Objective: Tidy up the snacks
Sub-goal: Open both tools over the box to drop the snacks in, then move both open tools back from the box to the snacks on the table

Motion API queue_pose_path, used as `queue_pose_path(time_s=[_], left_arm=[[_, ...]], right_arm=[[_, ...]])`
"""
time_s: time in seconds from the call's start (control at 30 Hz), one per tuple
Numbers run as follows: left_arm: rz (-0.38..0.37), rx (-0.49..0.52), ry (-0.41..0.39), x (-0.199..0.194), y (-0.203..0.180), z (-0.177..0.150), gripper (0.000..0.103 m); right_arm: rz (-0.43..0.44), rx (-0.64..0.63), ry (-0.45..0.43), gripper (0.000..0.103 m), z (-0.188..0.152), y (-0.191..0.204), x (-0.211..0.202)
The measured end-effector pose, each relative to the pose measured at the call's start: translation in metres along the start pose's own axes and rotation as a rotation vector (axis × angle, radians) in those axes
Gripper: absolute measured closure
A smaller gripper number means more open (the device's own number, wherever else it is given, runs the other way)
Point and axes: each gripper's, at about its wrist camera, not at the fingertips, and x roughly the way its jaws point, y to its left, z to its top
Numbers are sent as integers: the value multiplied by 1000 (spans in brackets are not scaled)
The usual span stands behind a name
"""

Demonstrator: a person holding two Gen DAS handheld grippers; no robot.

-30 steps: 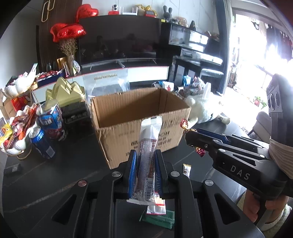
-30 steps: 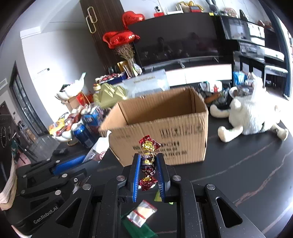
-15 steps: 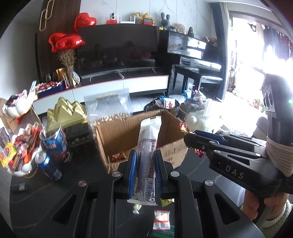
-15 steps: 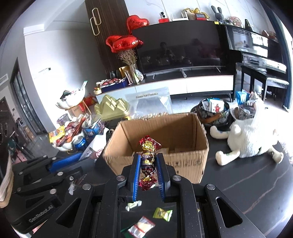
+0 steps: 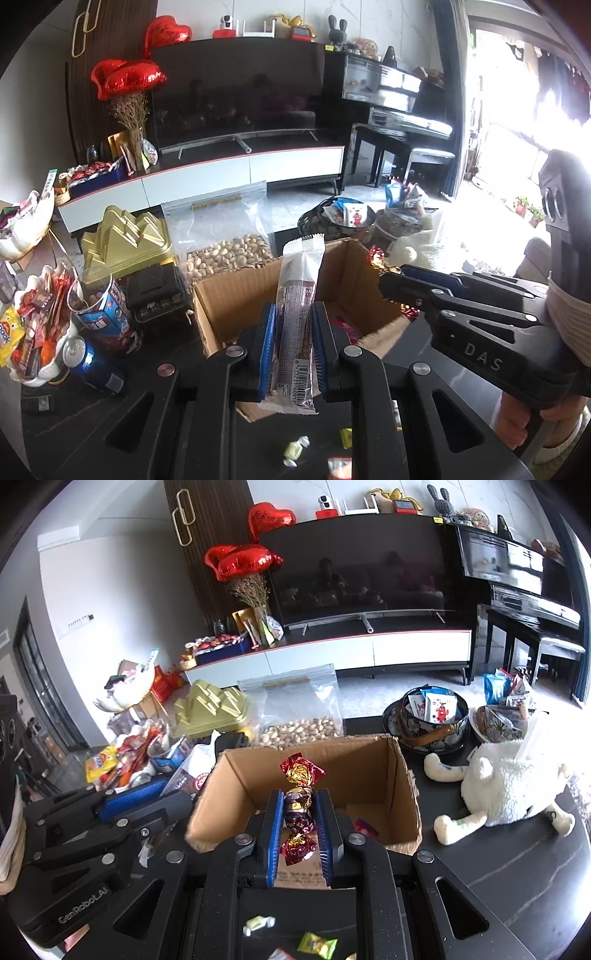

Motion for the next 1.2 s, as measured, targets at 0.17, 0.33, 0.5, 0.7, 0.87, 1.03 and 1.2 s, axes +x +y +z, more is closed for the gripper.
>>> queue_pose_path(time_s=[0.17, 0.33, 0.5, 0.7, 0.87, 1.03, 1.2], left_arm=[[19, -2, 13, 25, 8, 5, 82], [51, -23, 8, 34, 17, 4, 65], [68, -12, -11, 18, 15, -11, 60], [59, -11, -34, -9, 8, -30, 56], [68, -10, -43, -28, 3, -51, 53], [69, 3, -25, -36, -3, -74, 53], [72, 13, -29, -41, -8, -96, 53]], right_arm=[[-16, -4, 22, 84, 4, -6, 23], [-13, 3, 36, 75, 5, -9, 40], [-22, -23, 19, 68, -6, -2, 30], [10, -36, 2, 62, -24, 9, 6], [11, -58, 5, 60, -41, 19, -9], [9, -53, 20, 57, -63, 21, -18], [1, -37, 37, 57, -85, 19, -20]])
